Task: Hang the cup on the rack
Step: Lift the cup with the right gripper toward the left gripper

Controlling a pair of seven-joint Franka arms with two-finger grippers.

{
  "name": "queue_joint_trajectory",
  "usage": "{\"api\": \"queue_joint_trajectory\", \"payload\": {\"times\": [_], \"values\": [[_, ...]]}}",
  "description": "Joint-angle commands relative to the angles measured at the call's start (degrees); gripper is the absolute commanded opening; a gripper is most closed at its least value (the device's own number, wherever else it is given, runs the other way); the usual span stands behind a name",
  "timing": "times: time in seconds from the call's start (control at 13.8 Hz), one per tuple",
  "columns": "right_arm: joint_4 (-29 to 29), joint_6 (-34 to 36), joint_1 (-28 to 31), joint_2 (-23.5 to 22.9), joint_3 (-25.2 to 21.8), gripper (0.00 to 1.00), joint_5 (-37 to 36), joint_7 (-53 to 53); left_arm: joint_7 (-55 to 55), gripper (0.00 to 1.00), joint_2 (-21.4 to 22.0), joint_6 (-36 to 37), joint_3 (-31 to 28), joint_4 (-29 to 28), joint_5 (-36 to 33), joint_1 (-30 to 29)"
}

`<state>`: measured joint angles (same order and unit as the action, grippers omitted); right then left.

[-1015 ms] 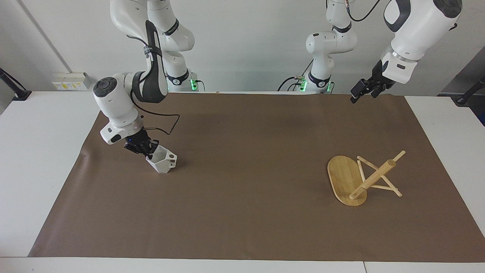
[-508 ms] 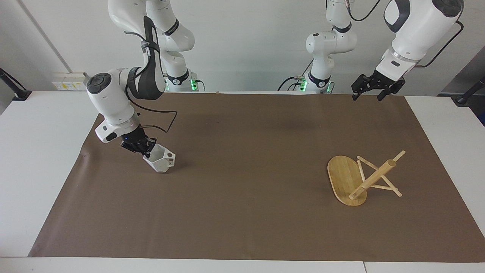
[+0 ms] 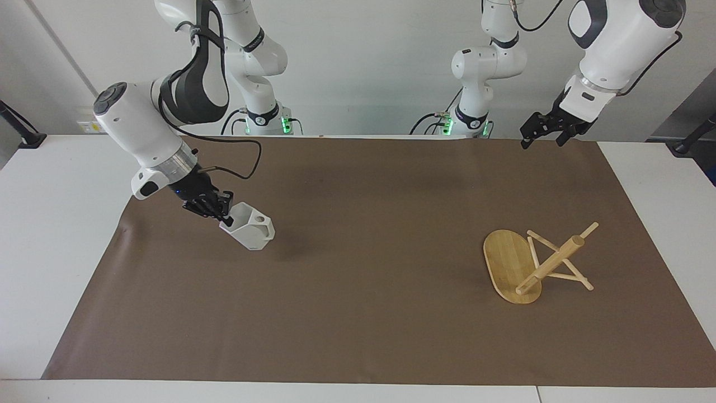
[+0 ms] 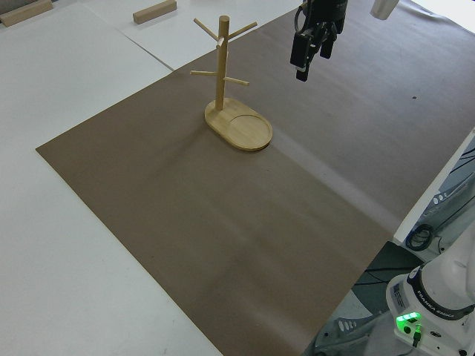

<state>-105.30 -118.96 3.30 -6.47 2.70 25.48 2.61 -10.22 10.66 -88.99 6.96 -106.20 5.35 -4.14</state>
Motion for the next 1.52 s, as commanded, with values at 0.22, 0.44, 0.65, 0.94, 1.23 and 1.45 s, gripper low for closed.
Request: {"api": "queue_joint_trajectory", "payload": {"times": [0.22, 0.44, 0.65, 0.94, 1.23, 1.45], "values": [[5.1, 1.1, 0.31, 0.41, 7.48, 0.01, 9.3, -4.98, -21.29, 1.0, 2.08, 6.8, -0.37, -1.47, 7.54, -2.45], [6.68, 1.79, 0.4, 0.41, 11.7, 0.0, 10.99, -4.89, -35.53, 1.0, 3.31, 6.99, -1.07, -3.31, 15.54, -3.59], [9.4, 5.57, 0.4, 0.5, 14.08, 0.0, 11.26, -4.89, -46.61, 1.0, 3.23, 4.8, -1.16, -4.54, 24.84, -6.04], [10.81, 6.37, 0.4, 1.64, 16.28, 0.0, 18.01, -6.55, -58.14, 1.0, 1.12, -3.45, -1.16, -7.7, 36.37, -6.76], [11.34, 4.35, 0.22, 1.99, 20.32, 0.0, 19.08, -7.79, -60.97, 1.0, 0.5, -11.55, -1.16, -12.89, 48.32, -7.55], [11.26, 2.52, 0.22, 1.99, 22.69, 0.0, 19.17, -10.24, -63.77, 1.0, 0.68, -11.91, -1.16, -13.51, 55.0, -7.9]]}}
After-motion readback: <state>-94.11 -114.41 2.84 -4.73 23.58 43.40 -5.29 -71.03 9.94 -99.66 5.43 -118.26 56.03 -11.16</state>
